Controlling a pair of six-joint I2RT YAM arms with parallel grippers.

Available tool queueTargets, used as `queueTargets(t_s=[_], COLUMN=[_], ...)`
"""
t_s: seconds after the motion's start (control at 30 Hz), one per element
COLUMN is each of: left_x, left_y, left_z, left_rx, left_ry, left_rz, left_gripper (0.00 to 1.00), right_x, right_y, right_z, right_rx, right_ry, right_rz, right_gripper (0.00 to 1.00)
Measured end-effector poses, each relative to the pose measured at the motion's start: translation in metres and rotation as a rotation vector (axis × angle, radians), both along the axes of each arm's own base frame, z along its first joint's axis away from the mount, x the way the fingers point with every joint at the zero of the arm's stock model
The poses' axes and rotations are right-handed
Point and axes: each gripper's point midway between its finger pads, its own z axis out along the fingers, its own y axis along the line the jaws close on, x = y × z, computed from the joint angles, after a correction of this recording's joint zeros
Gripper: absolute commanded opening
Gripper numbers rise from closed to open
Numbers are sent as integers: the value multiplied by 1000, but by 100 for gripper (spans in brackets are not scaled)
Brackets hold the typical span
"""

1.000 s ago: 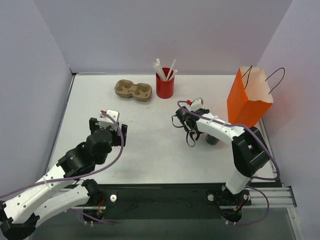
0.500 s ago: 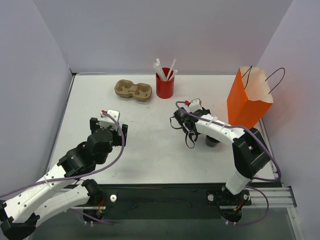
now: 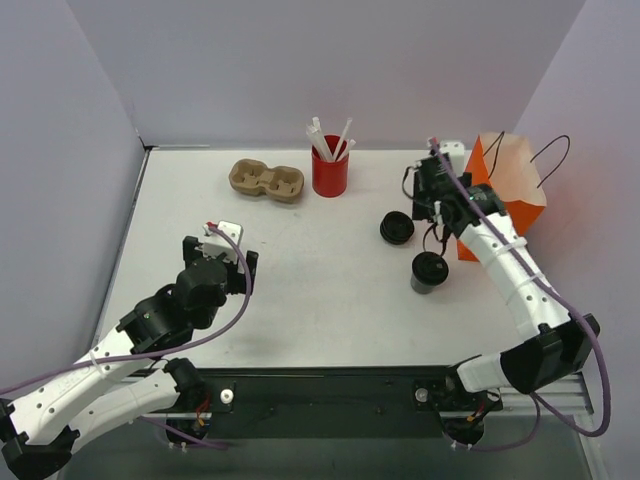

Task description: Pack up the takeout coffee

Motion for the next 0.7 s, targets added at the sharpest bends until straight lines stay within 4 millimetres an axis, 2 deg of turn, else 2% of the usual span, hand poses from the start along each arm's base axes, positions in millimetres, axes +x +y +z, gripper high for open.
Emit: queueTargets(t_s=[0.17, 0.3, 0.4, 0.5, 0.63, 0.7], left_x=[-1, -1, -1, -1, -2, -2], left_y=[-4, -7, -8, -9, -11, -11], left_z=[-2, -3, -3, -4, -5, -5], left_rx=[3, 8, 11, 15, 17, 18], left_ry=[10, 15, 15, 18, 21, 21], left_rz=[-24, -37, -47, -53, -61, -64], left_gripper=[95, 95, 95, 95, 95, 95], right_x=[20, 32, 37, 40, 42, 44], right_y=[-46, -74, -86, -96, -109, -114], right_z=[58, 79, 79, 74, 61, 54], right_rx=[58, 81, 97, 106, 131, 155], right_ry=[-68, -84, -59, -30, 16, 38], right_rz=[-68, -91, -85, -83, -83, -78], right_gripper=[54, 58, 68, 71, 70, 65])
